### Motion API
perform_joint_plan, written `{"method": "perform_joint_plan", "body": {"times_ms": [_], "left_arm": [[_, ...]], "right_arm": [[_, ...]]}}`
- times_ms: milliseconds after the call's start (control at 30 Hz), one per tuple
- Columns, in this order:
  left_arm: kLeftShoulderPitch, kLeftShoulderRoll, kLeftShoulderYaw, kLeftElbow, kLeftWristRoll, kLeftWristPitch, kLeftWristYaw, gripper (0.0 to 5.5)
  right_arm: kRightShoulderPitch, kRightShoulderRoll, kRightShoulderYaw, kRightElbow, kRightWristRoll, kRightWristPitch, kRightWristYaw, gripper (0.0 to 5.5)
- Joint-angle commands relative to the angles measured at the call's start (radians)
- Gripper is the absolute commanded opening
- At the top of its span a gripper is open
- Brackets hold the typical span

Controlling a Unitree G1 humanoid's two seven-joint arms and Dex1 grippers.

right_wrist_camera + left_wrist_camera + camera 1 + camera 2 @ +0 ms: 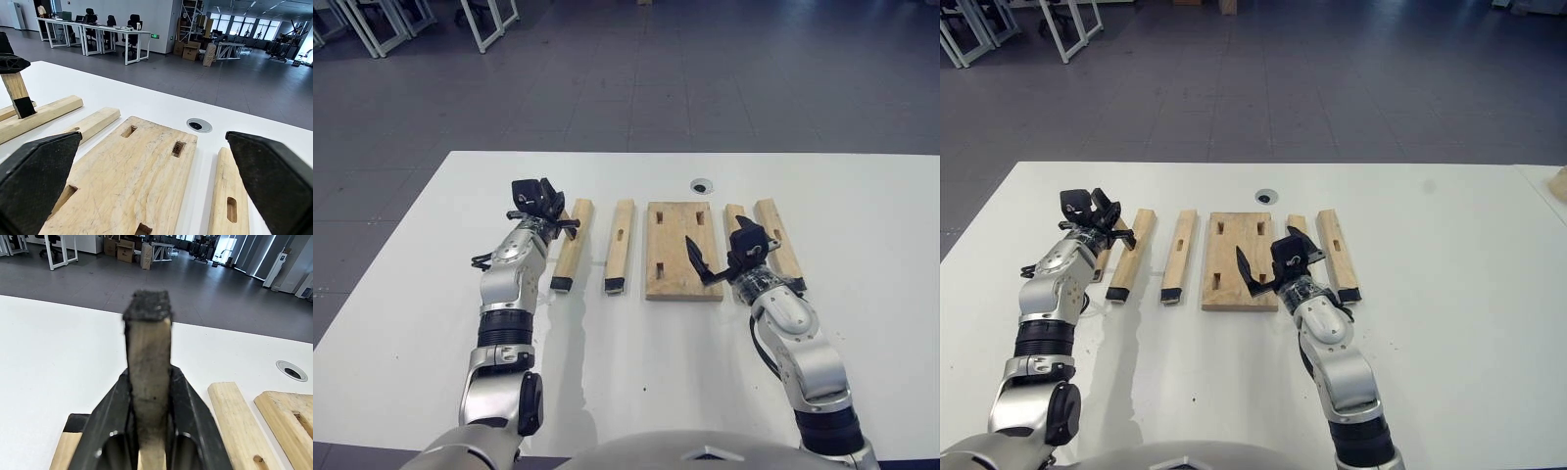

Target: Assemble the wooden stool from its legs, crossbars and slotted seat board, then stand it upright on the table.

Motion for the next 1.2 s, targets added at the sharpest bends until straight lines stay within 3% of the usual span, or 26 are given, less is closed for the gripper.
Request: {"method": "perform_joint_plan", "body": {"times_ms": [33,300,600,700,933,1200], "left_arm": [[0.076,-0.023,-0.039,0.019,0.043,-0.014,-0.011,0.42],[0.258,-0.074,-0.101,0.091,0.081,-0.046,-0.041,0.42],[0.292,-0.068,-0.115,0.239,0.108,0.136,0.012,0.42],[0.292,-0.087,-0.095,0.274,0.102,0.121,0.047,0.42],[0.313,-0.175,-0.024,0.104,0.087,-0.124,0.161,0.42],[0.365,-0.187,-0.116,-0.133,0.125,-0.094,0.142,0.42]], "right_arm": [[-0.010,0.001,-0.010,-0.018,-0.005,0.019,-0.006,5.50],[-0.011,0.007,-0.009,-0.041,0.000,0.038,-0.014,5.50],[-0.034,0.009,-0.019,-0.038,0.007,0.053,-0.012,5.50],[-0.045,0.010,-0.026,-0.026,0.007,0.044,-0.014,5.50],[-0.052,0.008,-0.032,-0.011,-0.003,0.029,-0.021,5.50],[-0.052,0.004,-0.027,-0.005,-0.007,0.021,-0.016,5.50]]}}
